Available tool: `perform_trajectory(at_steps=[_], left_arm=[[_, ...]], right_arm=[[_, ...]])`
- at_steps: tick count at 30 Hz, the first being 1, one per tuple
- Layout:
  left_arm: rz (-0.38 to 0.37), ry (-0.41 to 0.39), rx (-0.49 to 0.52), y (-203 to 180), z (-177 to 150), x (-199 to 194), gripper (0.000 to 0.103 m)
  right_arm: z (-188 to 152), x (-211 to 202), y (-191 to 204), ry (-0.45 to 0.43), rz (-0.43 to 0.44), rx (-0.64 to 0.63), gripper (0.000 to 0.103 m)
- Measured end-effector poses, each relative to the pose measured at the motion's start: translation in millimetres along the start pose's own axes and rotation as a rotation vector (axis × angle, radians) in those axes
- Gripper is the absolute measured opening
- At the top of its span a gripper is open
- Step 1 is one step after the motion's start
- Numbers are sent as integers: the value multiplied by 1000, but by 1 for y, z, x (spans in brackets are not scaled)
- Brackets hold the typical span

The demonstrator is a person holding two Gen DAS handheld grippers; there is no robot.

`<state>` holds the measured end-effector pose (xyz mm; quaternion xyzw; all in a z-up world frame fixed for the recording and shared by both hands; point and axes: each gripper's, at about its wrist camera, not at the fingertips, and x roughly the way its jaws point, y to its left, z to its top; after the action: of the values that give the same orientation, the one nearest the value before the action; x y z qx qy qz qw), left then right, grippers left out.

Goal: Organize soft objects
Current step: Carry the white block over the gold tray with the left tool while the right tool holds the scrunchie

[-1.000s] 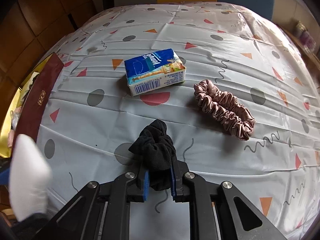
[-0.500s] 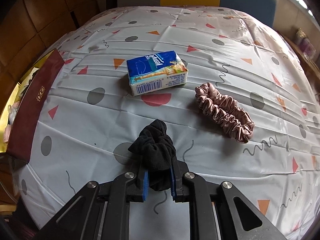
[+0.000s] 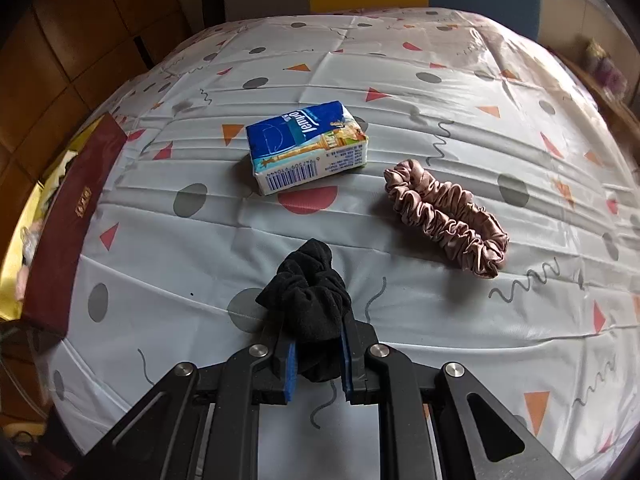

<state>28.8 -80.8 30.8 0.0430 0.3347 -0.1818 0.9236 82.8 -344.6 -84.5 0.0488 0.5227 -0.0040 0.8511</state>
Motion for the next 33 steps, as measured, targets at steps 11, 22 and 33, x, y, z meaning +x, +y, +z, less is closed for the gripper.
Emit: perform_trajectory(at_steps=[11, 22, 33], left_arm=[[67, -4, -57, 34, -4, -5, 58], [74, 0, -104, 55, -5, -8, 58], [210, -21, -346, 164, -7, -28, 58]], right_arm=[[-2, 1, 11, -14, -69, -95, 15], [-4, 1, 15, -24, -99, -142, 16], [-4, 0, 15, -22, -102, -151, 16]])
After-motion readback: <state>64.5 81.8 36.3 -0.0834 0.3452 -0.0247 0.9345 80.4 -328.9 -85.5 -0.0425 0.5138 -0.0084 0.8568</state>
